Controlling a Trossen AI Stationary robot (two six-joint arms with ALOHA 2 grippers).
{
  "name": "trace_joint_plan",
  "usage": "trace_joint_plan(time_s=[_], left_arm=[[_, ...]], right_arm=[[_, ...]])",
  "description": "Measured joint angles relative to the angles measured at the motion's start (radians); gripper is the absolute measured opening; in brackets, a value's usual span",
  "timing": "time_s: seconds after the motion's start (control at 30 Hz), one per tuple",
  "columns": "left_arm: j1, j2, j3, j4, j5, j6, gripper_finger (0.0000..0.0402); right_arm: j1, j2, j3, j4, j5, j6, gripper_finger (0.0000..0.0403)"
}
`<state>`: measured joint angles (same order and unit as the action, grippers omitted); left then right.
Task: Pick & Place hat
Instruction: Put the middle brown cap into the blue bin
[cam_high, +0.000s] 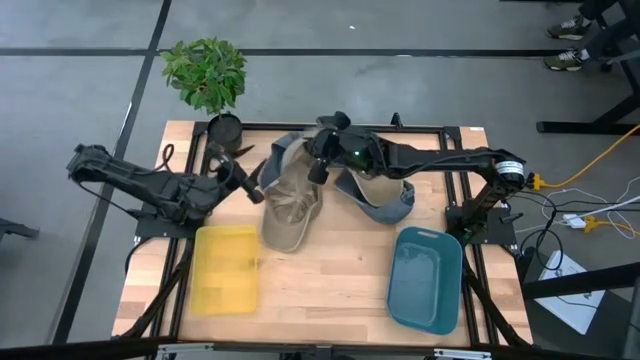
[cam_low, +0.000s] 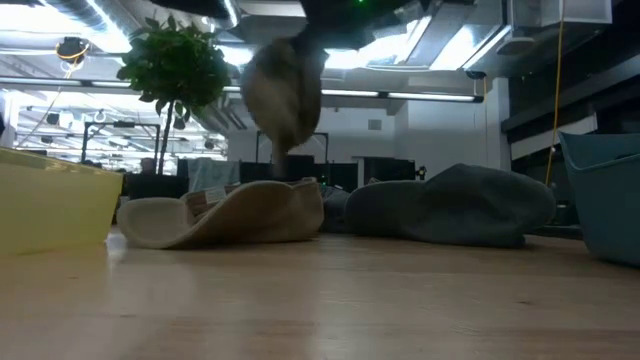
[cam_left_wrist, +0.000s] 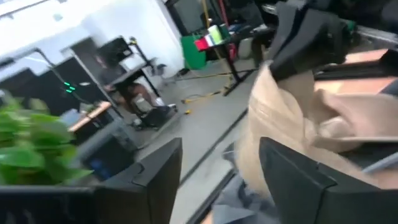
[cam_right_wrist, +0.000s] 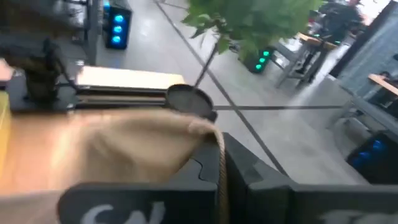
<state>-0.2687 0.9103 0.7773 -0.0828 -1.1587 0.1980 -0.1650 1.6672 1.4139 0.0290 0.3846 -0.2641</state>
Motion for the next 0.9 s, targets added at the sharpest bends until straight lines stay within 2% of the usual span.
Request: trace_joint_plan(time_s=[0.17, 0.37, 0.6, 0.9], left_arm=[[0.053, 0.072, 0.0, 0.035, 0.129, -0.052, 0.0239], [0.07, 0.15, 0.0, 0.074, 0.107, -0.037, 0.026], [0.081, 0.156, 0.0, 0.132, 0.109, -0.028, 0.028], [0.172, 0.212, 0.0, 0.167, 0.228, -0.054, 0.0279]], right_arm=[[0.0, 0.002, -0.001, 0.003, 0.046, 0.003, 0.0003], [-0.002, 0.002, -0.001, 0.0, 0.043, 0.022, 0.0003], [-0.002, 0.001, -0.001, 0.003, 0.043, 0.024, 0.0003], [-0.002, 0.001, -0.002, 0.004, 0.039, 0.025, 0.0003]])
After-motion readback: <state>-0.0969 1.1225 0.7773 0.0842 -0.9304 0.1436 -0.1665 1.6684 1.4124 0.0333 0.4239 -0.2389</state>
